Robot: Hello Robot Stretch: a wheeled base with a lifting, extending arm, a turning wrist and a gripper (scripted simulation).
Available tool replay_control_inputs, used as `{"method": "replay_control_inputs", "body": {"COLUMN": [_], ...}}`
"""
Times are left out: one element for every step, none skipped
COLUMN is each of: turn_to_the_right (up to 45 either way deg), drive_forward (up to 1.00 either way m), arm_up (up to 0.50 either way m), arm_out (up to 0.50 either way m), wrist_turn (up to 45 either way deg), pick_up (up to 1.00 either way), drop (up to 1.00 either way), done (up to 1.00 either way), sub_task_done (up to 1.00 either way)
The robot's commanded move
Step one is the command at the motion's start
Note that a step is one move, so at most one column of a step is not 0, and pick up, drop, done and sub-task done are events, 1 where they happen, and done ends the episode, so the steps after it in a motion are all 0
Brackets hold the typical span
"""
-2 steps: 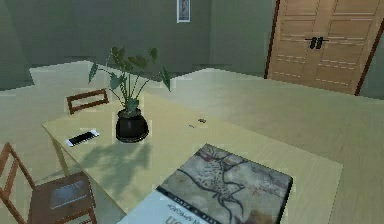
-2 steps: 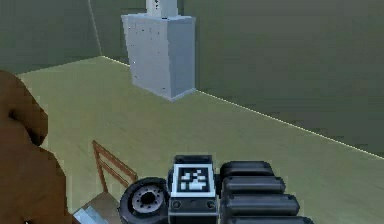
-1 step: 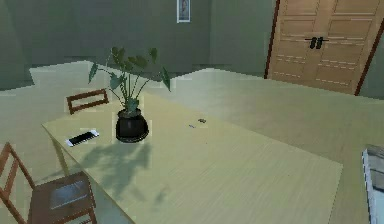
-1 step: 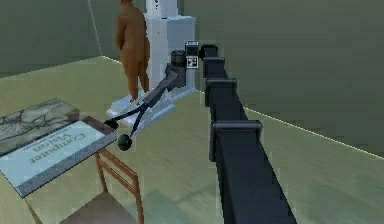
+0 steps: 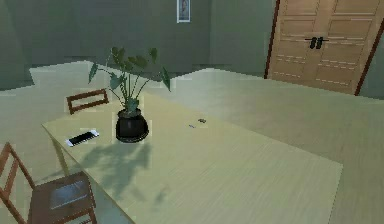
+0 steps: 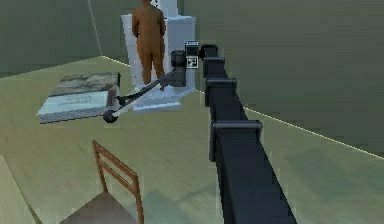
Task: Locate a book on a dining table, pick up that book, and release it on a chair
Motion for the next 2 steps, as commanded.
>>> {"method": "replay_control_inputs", "body": {"turn_to_the_right": [0.0,0.0], "drive_forward": [0.0,0.0], "arm_up": [-0.4,-0.5], "arm_out": [0.0,0.0], "wrist_turn": [0.0,0.0], "pick_up": [0.0,0.0], "drop": [0.0,0.0], "done": [0.0,0.0], "sub_task_done": [0.0,0.0]}}
